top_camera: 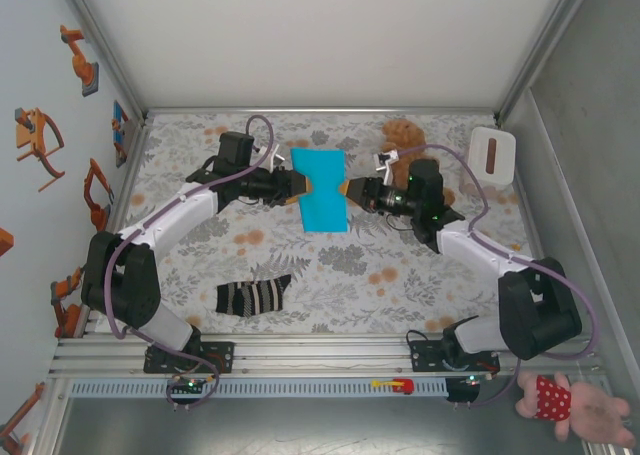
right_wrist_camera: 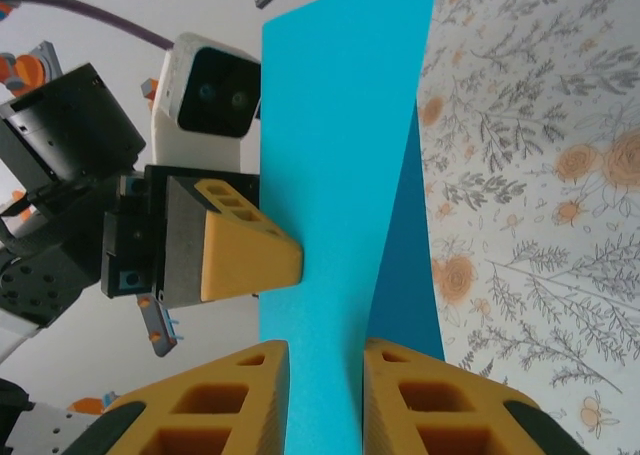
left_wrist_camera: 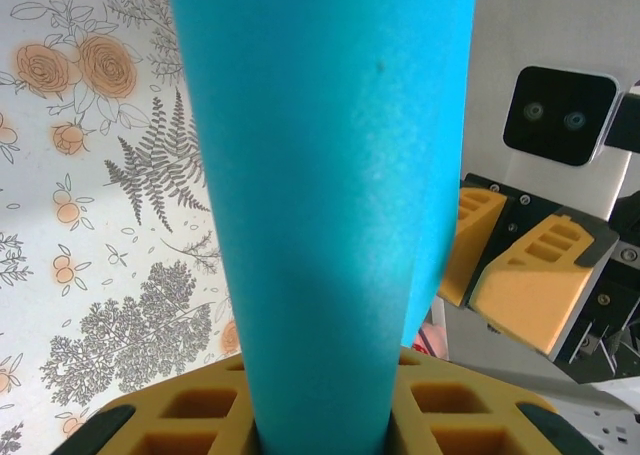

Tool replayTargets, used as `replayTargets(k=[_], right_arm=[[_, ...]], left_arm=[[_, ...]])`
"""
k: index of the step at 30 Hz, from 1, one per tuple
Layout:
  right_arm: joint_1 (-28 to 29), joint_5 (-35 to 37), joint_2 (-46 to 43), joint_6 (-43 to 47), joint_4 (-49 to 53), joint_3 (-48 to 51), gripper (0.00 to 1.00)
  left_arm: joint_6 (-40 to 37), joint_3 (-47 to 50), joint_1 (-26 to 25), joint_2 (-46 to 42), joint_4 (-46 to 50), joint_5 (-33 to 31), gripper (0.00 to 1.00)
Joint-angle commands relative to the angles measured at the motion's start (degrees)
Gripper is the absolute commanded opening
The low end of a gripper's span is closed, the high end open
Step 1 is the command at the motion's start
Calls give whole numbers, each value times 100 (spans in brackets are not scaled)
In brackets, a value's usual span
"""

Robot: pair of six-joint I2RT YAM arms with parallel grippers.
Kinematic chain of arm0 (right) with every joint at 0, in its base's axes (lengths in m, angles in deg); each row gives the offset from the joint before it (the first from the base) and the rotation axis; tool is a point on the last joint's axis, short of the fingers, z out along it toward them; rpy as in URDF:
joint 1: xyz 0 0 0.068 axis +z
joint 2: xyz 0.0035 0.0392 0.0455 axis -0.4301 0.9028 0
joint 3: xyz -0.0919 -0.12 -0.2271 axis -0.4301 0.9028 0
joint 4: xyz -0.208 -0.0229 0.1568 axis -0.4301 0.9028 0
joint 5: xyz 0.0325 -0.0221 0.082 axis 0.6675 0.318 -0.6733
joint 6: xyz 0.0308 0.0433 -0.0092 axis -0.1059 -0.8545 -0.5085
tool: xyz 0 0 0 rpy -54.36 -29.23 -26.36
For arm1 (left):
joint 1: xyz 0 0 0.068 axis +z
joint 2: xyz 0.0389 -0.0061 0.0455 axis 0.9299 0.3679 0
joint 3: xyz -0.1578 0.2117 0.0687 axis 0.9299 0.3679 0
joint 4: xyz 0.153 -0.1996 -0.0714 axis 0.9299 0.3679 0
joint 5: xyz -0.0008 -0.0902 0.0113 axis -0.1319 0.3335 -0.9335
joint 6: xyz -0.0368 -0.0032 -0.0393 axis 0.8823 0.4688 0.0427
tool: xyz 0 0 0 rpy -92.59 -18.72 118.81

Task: Fold a paper plane with a square sheet of paper (pick it up from the middle)
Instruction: First fold in half a square sheet of paper at the center of the table.

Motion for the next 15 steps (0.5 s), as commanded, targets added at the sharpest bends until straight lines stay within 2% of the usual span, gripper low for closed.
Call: replayTargets(k=[1, 4, 8, 9, 11, 15], right_arm=[[106, 96, -25, 242, 175, -48, 23], [135, 107, 54, 239, 153, -79, 22], [134, 154, 82, 237, 161, -96, 14], [147, 149, 82, 225, 166, -105, 12], [142, 197, 69, 216, 254, -146, 0], [146, 397, -50, 297, 574, -251, 0]], left_arm=[[116, 145, 27, 60, -245, 100, 28], [159, 177, 25, 55, -320, 161, 28], [150, 224, 28, 18, -314, 146, 28], [170, 254, 27, -16, -354, 125, 28], [303, 369, 20, -95, -674, 149, 28], [283, 388, 22, -252, -634, 19, 34]])
